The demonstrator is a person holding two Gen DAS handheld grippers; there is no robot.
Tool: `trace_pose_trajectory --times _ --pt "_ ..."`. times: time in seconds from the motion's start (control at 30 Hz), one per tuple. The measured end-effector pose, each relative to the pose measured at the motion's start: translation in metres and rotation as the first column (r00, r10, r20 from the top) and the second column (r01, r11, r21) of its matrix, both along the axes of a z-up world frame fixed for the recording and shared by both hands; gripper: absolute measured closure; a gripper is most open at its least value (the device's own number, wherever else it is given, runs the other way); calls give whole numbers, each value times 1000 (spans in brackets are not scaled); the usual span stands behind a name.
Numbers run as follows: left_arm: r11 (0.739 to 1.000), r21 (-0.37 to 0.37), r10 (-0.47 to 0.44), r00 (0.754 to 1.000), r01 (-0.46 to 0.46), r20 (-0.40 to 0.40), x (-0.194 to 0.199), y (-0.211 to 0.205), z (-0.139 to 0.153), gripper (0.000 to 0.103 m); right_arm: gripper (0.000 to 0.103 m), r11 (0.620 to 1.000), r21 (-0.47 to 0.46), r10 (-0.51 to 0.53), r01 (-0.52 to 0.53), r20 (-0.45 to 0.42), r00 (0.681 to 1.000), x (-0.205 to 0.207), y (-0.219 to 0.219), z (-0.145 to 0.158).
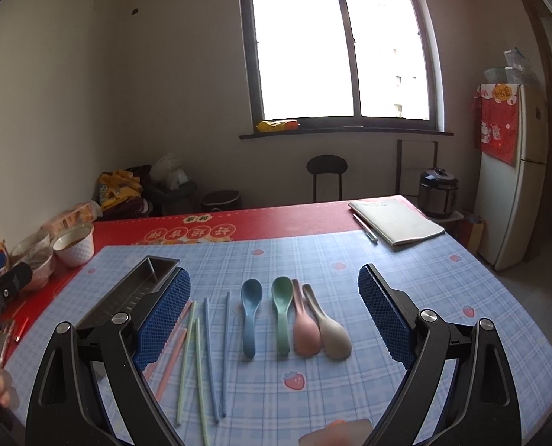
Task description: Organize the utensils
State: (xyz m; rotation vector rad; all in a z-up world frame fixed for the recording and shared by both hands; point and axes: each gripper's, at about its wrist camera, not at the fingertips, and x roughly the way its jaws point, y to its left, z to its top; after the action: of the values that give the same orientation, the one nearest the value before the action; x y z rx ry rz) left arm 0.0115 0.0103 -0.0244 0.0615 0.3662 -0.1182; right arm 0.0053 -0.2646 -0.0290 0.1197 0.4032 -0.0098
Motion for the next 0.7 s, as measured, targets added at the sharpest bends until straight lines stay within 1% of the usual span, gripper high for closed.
trace_pose_trajectory --times 0.07,0.1,0.13,0.17,0.2,0.23,0.27,0.3,0.33,0.37,0.43,0.5,0.57,0.6,0.7 --pt "1000 -6 9 999 -9 -35 7 5 -9 7 14 1000 18 22 -22 -41 999 9 -2 -13" --pt "1000 -14 12 999 -13 -53 10 7 -15 12 14 999 25 32 -30 -67 997 14 -3 -20" --pt "1000 -23 15 997 -17 -75 13 9 -20 20 14 999 26 38 -36 -95 995 19 -3 -27" --pt "999 -33 13 995 -16 -101 16 10 -26 24 14 999 28 47 -44 -118 992 24 -4 -34" --pt "999 -43 8 992 -14 -128 20 12 -31 31 14 998 37 63 -58 -136 989 28 -5 -41" --pt "999 -47 2 989 -9 -151 23 12 -37 36 14 997 46 74 -68 -154 985 32 -5 -47" --pt "999 -48 -9 986 1 -167 24 11 -42 38 14 996 54 78 -70 -163 984 34 -7 -53" --pt "999 -49 -32 984 24 -172 25 9 -47 46 14 995 64 81 -71 -167 983 36 -9 -57" --pt "998 -51 -57 983 49 -172 25 7 -52 57 14 995 72 85 -74 -171 982 38 -11 -61" --pt "996 -54 -75 983 67 -169 25 5 -55 60 14 994 78 93 -81 -173 980 42 -13 -65" --pt "992 -68 -116 983 107 -143 22 1 -59 61 14 992 88 109 -95 -172 979 45 -16 -71" --pt "987 -60 -152 984 146 -96 17 -6 -60 61 14 990 81 127 -114 -176 976 50 -18 -76" --pt "980 -51 -194 980 191 -55 14 -15 -57 61 14 987 77 155 -143 -175 972 54 -18 -79" --pt "978 -50 -206 978 203 -46 14 -19 -56 60 14 984 81 170 -158 -174 970 56 -18 -80" --pt "975 -62 -216 974 213 -60 22 -26 -56 60 14 977 85 206 -195 -157 966 63 -18 -77"
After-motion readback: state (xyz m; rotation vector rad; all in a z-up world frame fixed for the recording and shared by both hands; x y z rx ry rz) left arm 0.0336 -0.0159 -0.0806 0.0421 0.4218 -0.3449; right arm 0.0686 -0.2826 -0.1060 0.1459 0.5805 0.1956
